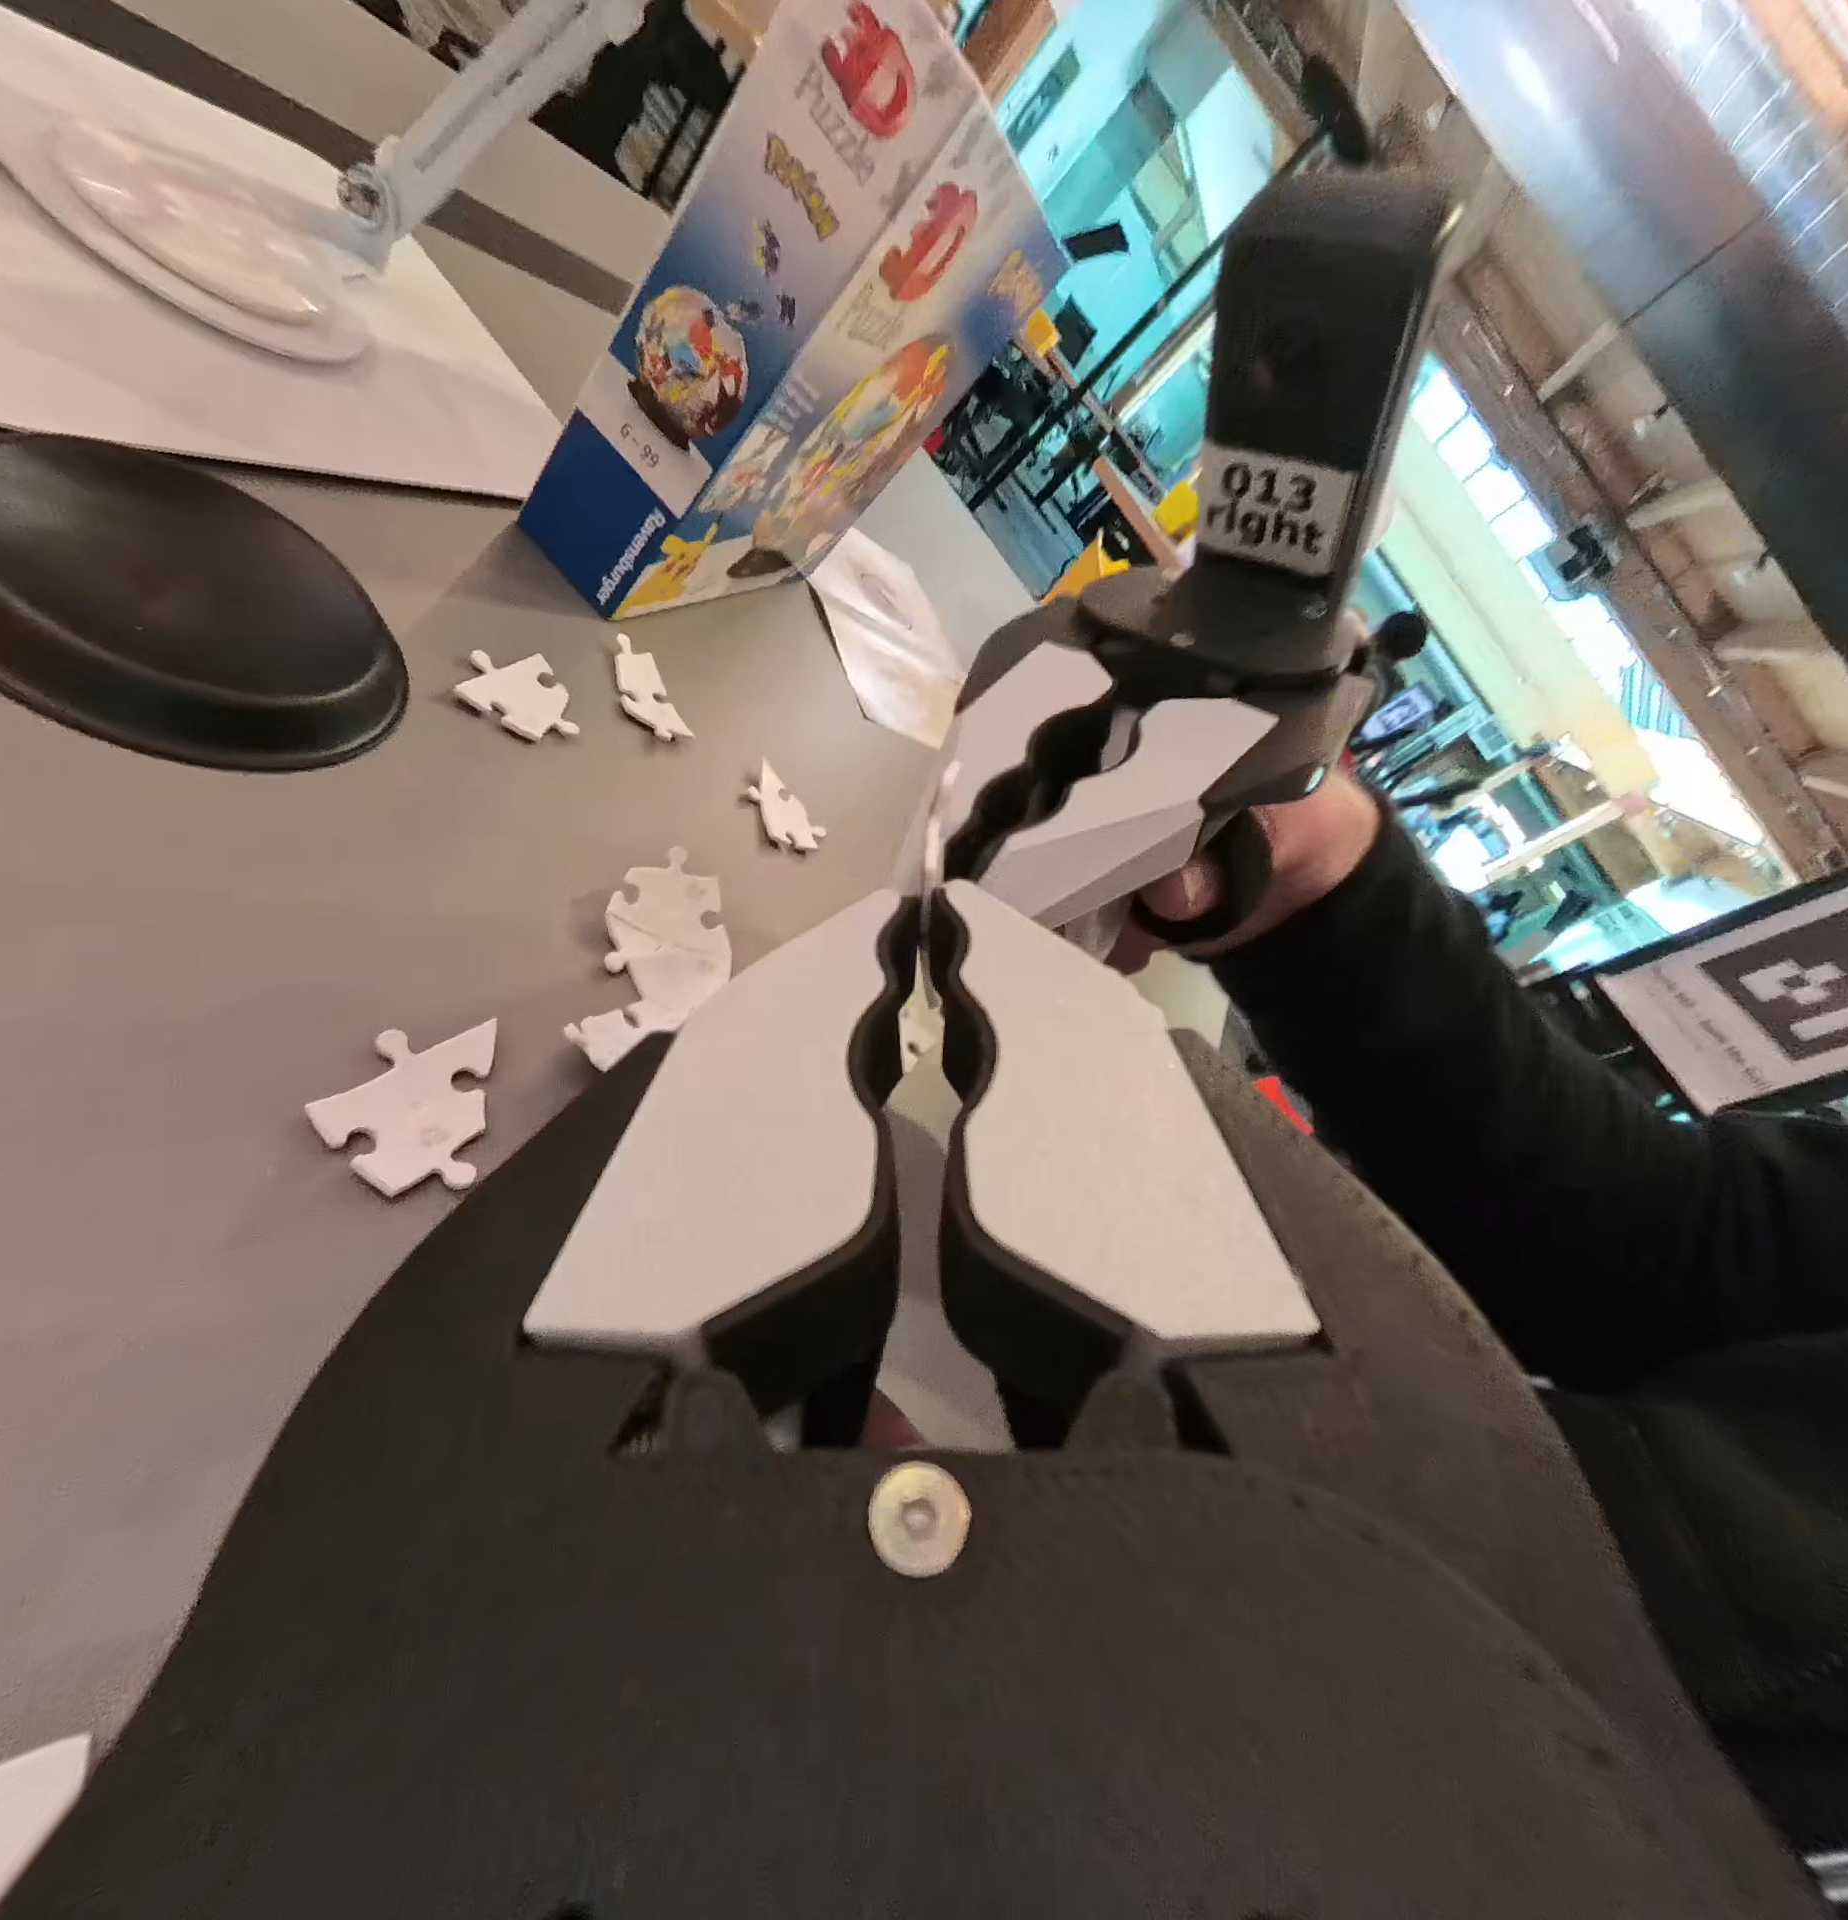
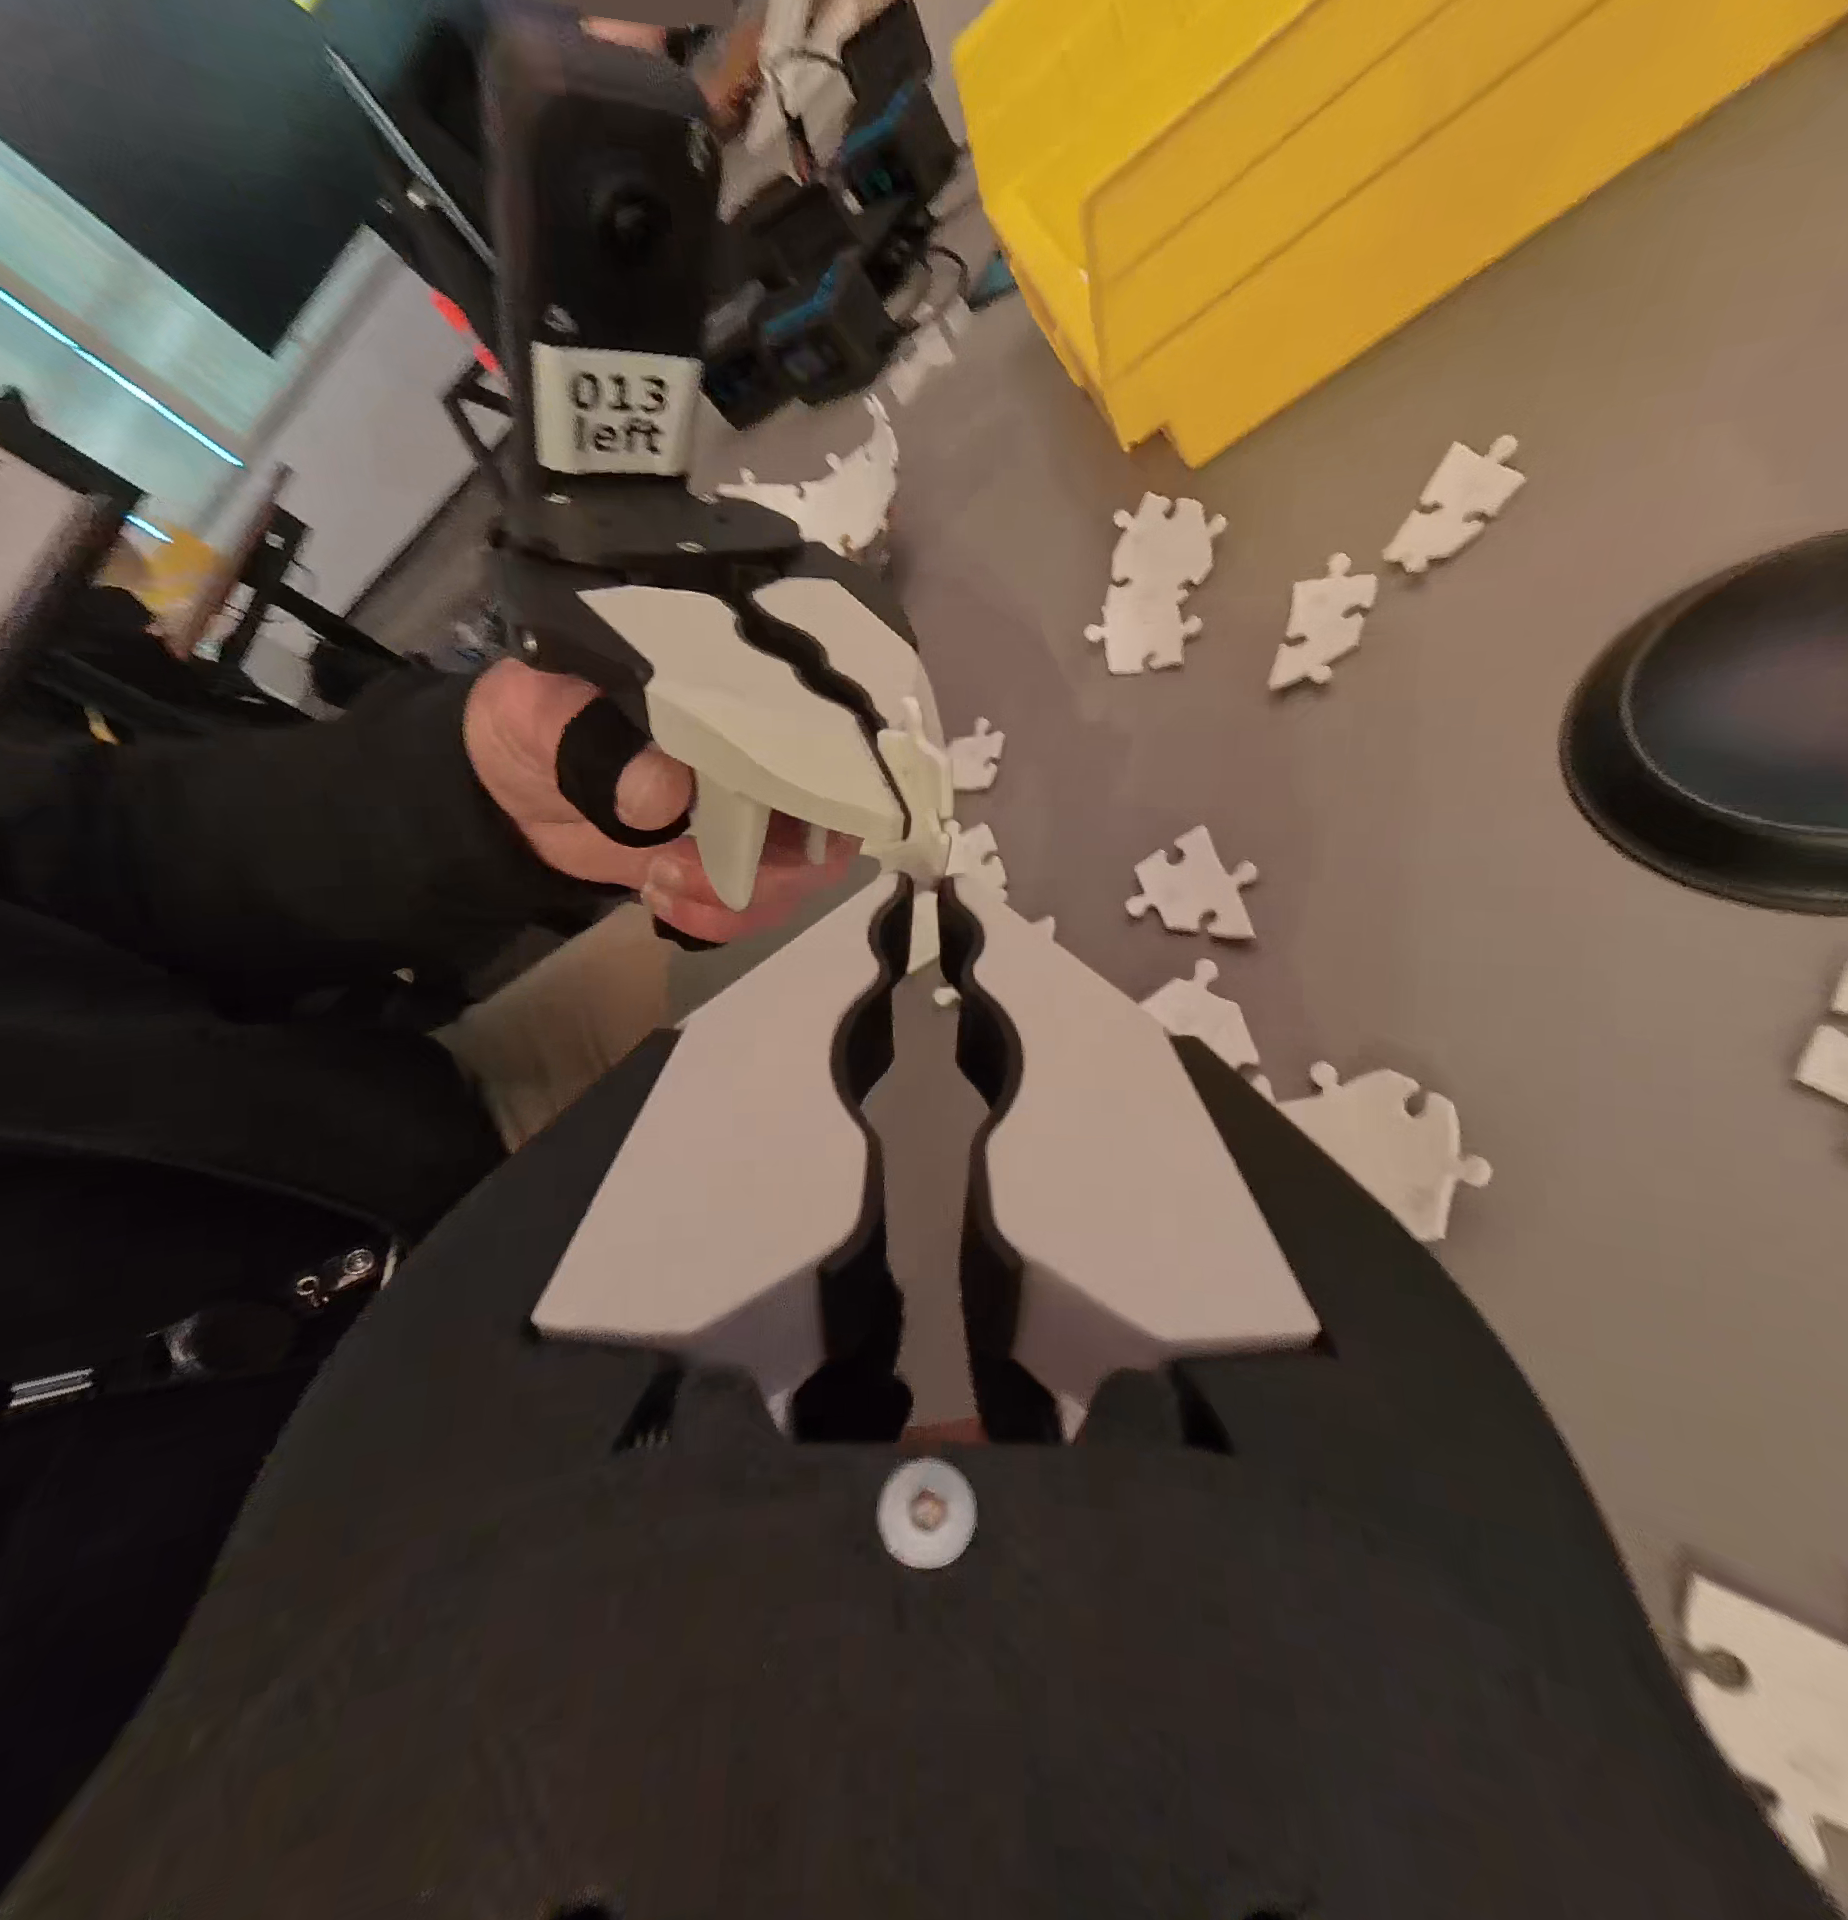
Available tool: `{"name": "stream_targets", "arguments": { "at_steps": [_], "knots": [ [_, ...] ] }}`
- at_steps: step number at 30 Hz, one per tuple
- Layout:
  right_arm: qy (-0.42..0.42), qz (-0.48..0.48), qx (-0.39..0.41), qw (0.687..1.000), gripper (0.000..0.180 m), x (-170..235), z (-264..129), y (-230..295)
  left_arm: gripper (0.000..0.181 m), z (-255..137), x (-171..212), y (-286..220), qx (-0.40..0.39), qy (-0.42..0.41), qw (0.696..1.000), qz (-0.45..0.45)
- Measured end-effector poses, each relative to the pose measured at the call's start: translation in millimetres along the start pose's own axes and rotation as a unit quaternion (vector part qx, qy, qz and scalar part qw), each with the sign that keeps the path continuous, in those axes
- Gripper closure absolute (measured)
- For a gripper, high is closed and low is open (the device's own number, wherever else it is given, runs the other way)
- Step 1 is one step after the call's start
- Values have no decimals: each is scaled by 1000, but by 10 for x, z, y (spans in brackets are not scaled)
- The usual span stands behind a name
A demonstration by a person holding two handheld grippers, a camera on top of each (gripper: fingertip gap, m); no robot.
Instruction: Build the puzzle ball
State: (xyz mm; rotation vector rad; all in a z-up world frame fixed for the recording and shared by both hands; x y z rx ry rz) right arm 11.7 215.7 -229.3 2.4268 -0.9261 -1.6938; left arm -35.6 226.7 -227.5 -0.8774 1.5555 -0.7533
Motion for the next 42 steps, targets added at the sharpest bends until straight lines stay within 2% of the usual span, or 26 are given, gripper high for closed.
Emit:
{"name": "stream_targets", "arguments": {
  "at_steps": [2,6,13,15,17,18,22,33,42],
  "knots": [
    [-16,1,-27,1000,179,-22,-3,35,179,-32,-10,-25,22,-8,1000,-15],
    [31,-27,-49,998,180,23,23,86,176,-73,60,-17,20,9,1000,-1],
    [170,-72,-69,980,180,181,65,31,155,-120,70,73,-63,77,988,115],
    [207,-80,-76,972,180,203,76,-13,158,-87,108,102,-87,110,979,151],
    [243,-88,-85,962,180,227,87,-46,170,-53,140,151,-104,132,972,166],
    [258,-91,-92,958,180,239,95,-50,175,-37,137,171,-106,132,972,162],
    [292,-88,-95,948,180,304,124,-149,177,9,185,271,-117,135,975,134],
    [215,-72,-33,973,180,235,31,-283,179,-35,213,504,-162,60,985,-18],
    [228,-89,-2,970,180,409,52,-251,179,-25,265,561,-177,32,981,-69]
  ]
}}
Point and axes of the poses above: each gripper's, where its closed fingertips meet, z out along the fingers, x out of its underside, y = z × x across the jaws, the point moved 3 cm from there along -z, back along the fingers, and after that the axes turned 14 degrees about -z, right-handed, at the moved point
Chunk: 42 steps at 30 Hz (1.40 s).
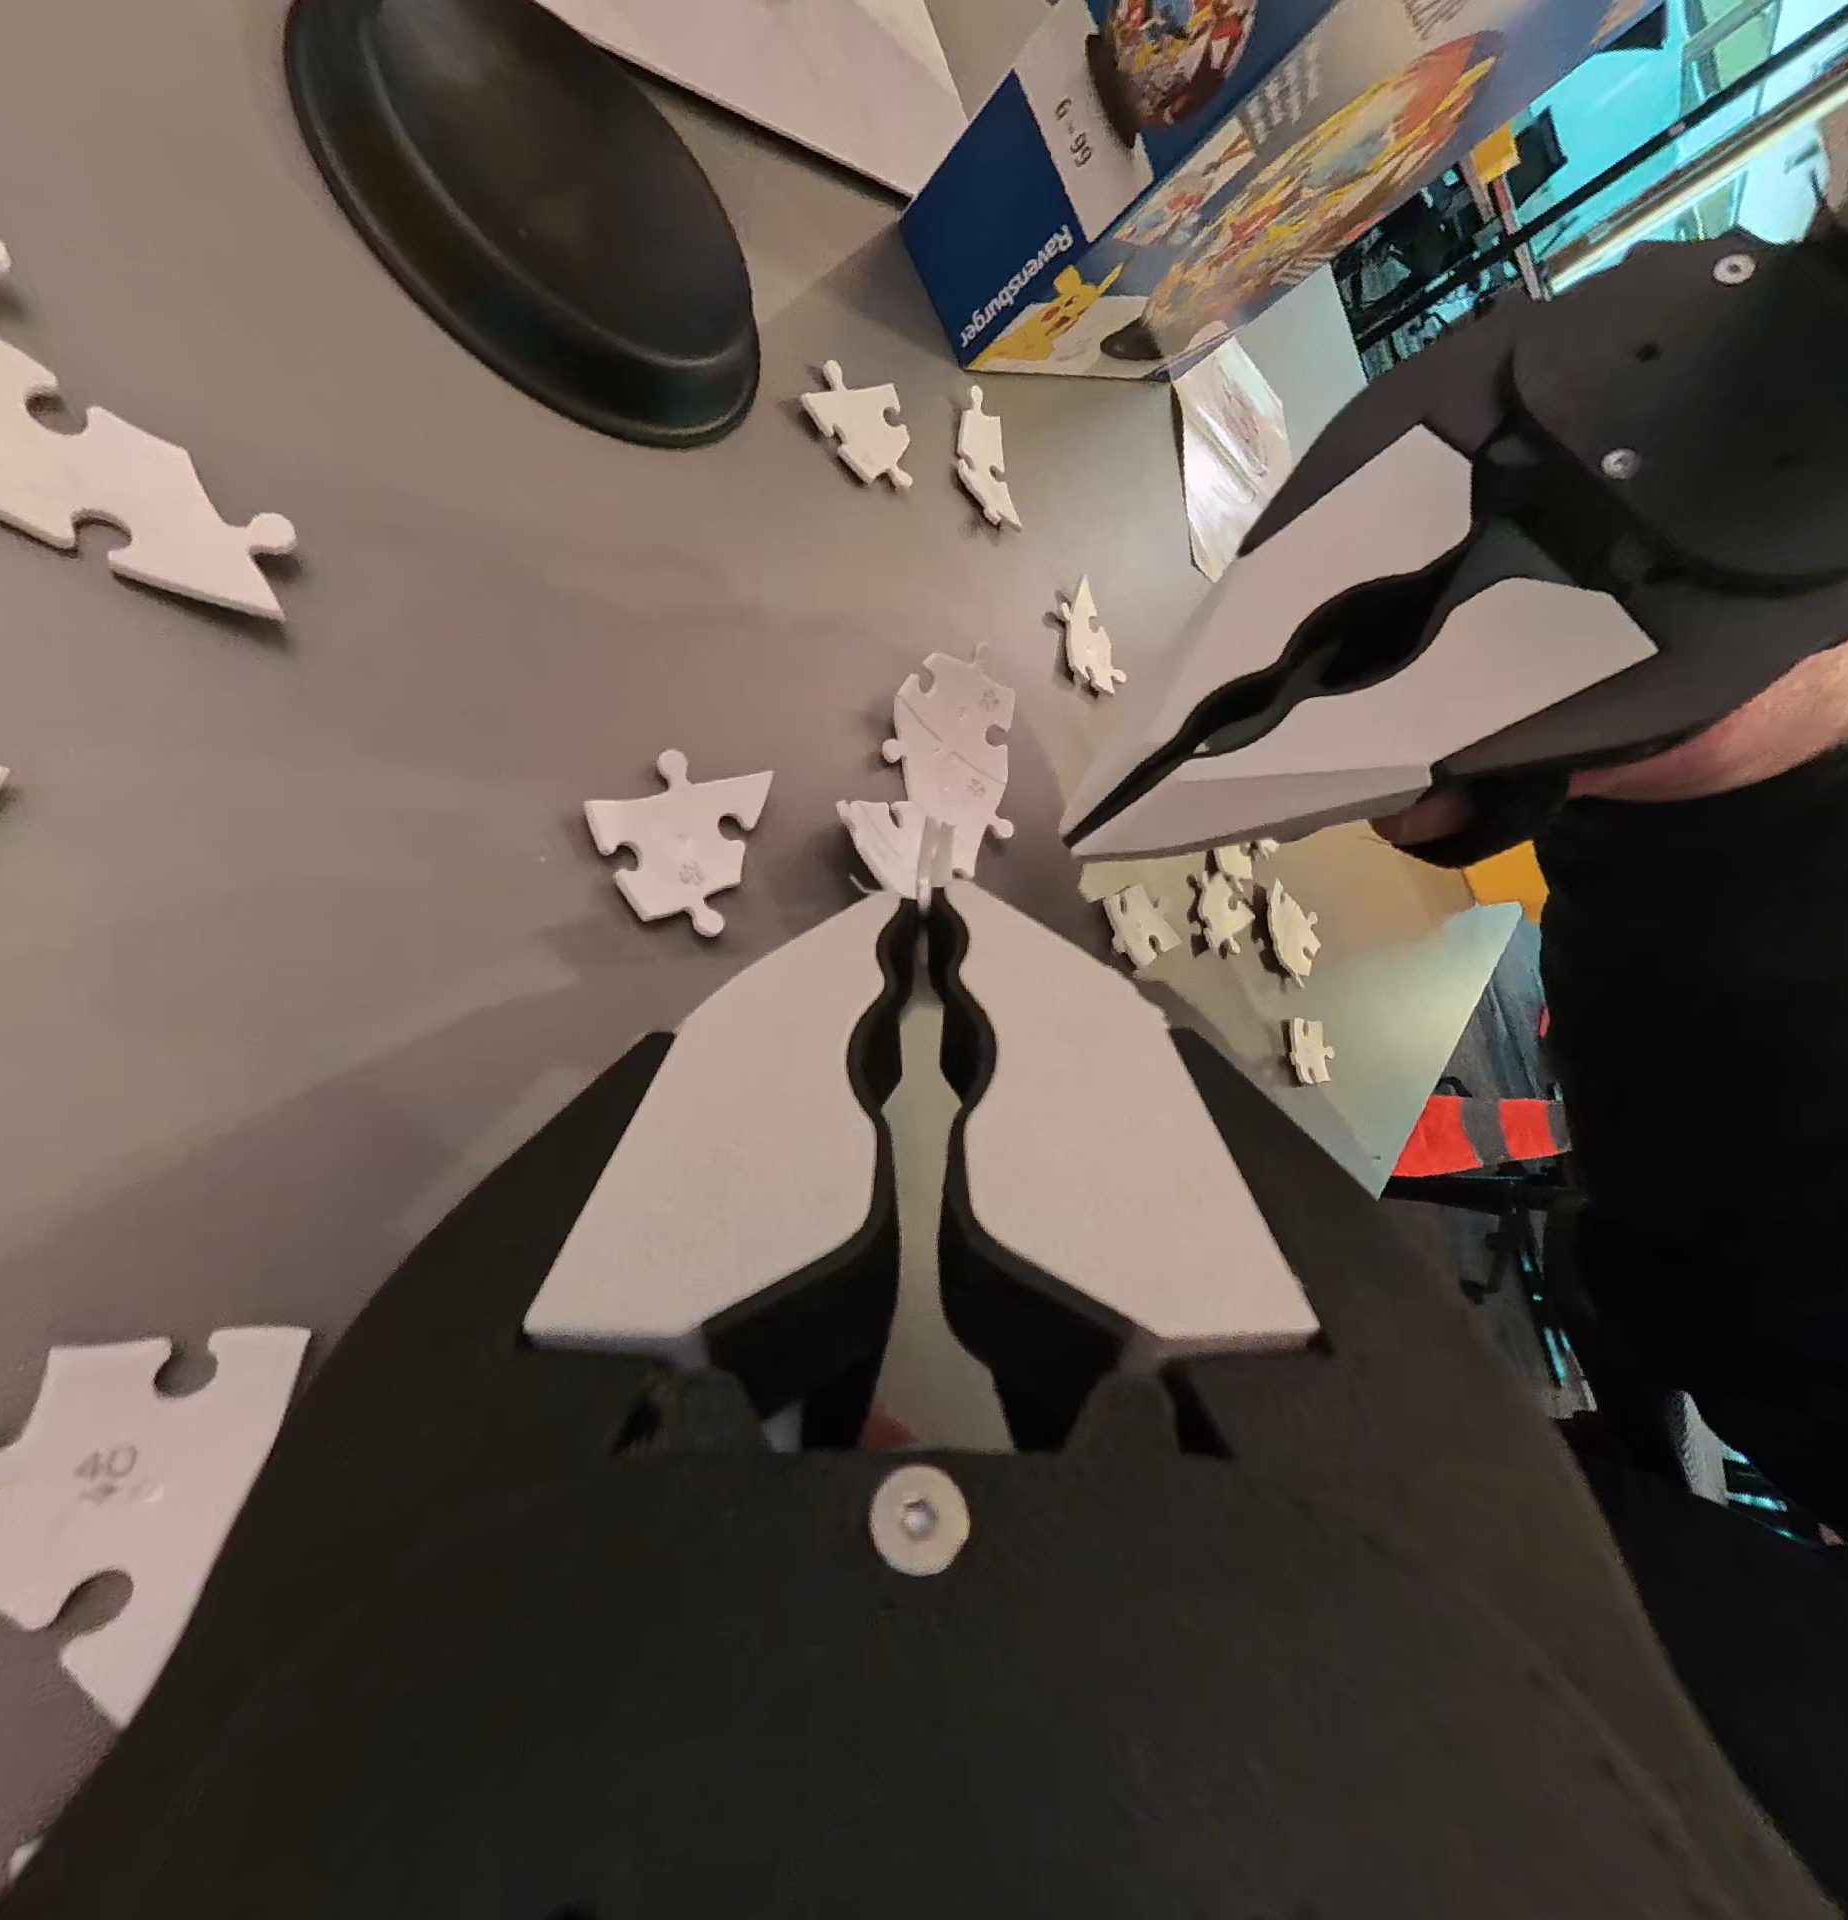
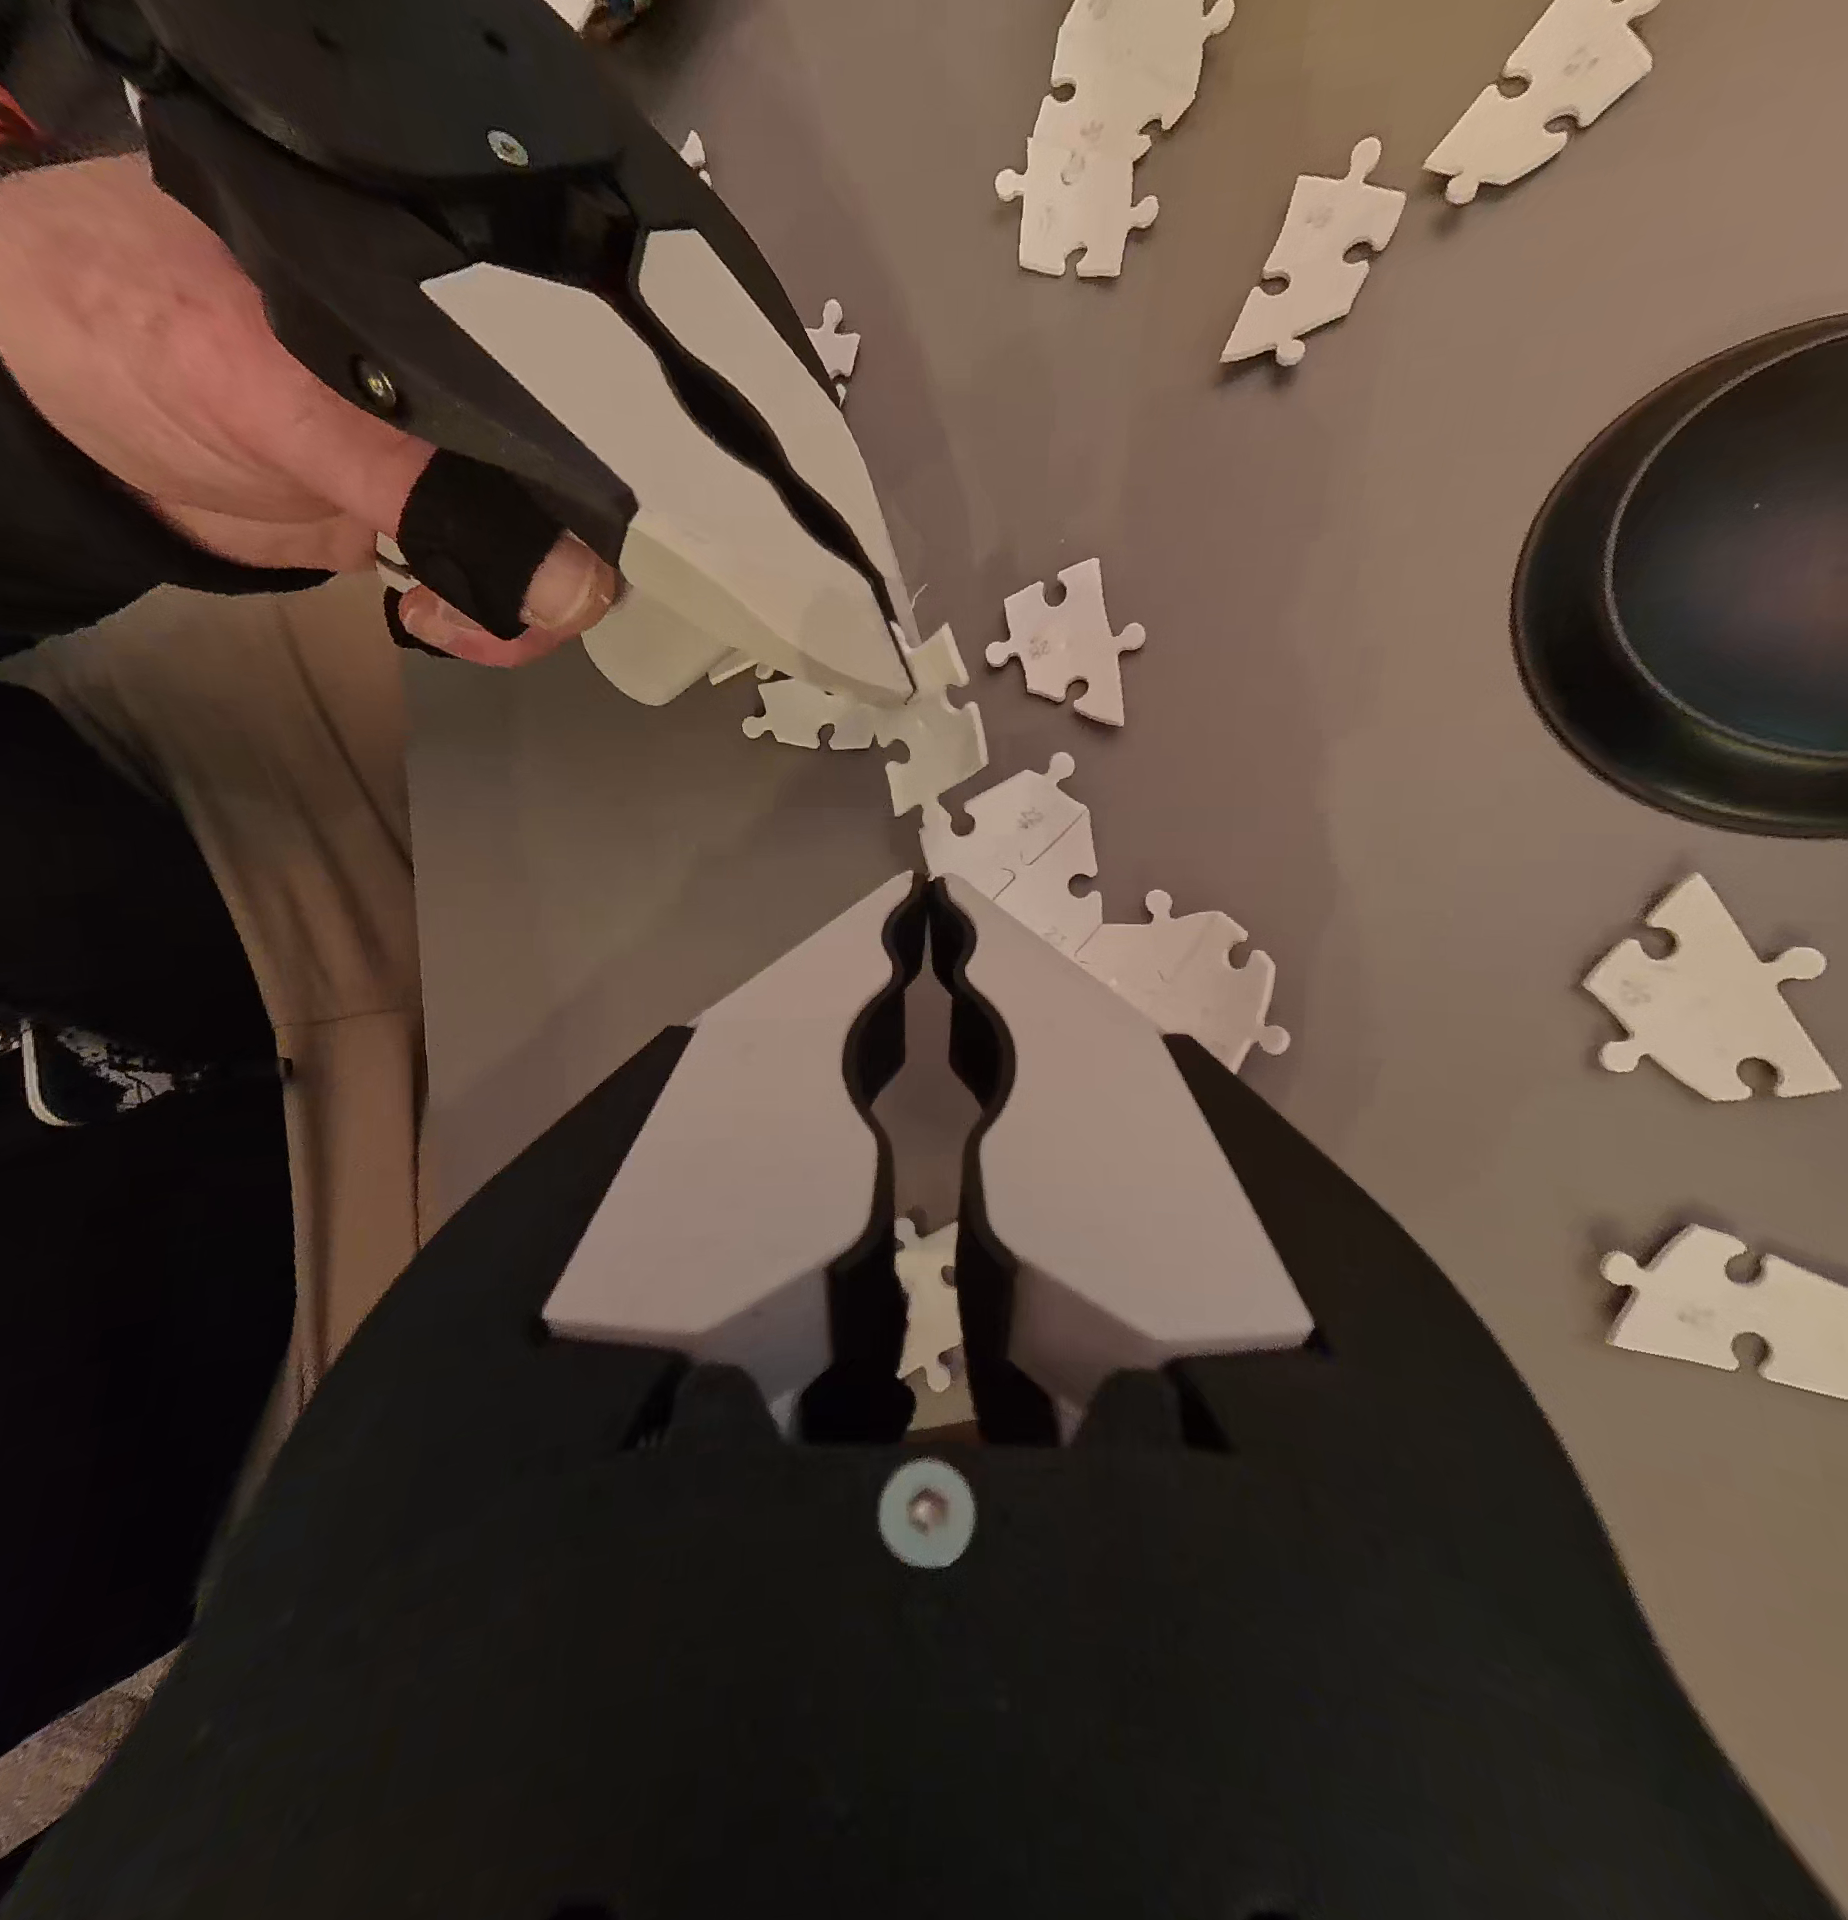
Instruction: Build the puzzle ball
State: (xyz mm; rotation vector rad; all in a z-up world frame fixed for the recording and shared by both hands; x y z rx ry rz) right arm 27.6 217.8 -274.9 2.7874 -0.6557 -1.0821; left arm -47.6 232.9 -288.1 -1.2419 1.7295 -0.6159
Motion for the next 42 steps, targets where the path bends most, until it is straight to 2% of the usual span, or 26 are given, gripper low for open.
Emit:
{"name": "stream_targets", "arguments": {
  "at_steps": [4,7,10,13,19,26,30,33,38,42],
  "knots": [
    [-8,0,4,1000,179,-16,42,-5,179,7,7,-5,16,-1,1000,-24],
    [-19,11,10,1000,170,-34,69,-46,179,-11,-12,-32,39,-8,998,-41],
    [-69,37,-17,997,167,-111,54,-33,179,-54,-54,-129,86,-26,995,-52],
    [-115,53,-41,991,176,-183,14,-24,179,-84,-84,-165,113,-40,991,-59],
    [-168,67,-83,980,180,-254,-76,14,178,-143,-103,-238,155,-42,985,-59],
    [-179,72,-88,977,180,-262,-127,10,173,-320,-228,-292,184,-76,979,-48],
    [-171,69,-91,979,180,-237,-134,17,170,-385,-260,-308,169,-78,982,-13],
    [-153,58,-88,983,180,-238,-127,49,170,-361,-266,-356,122,-59,989,64],
    [-99,23,-74,992,180,-214,-82,134,173,-199,-180,-447,32,32,976,214],
    [-89,19,-70,993,180,-209,-87,142,179,-141,-126,-430,-4,93,961,261]
  ]
}}
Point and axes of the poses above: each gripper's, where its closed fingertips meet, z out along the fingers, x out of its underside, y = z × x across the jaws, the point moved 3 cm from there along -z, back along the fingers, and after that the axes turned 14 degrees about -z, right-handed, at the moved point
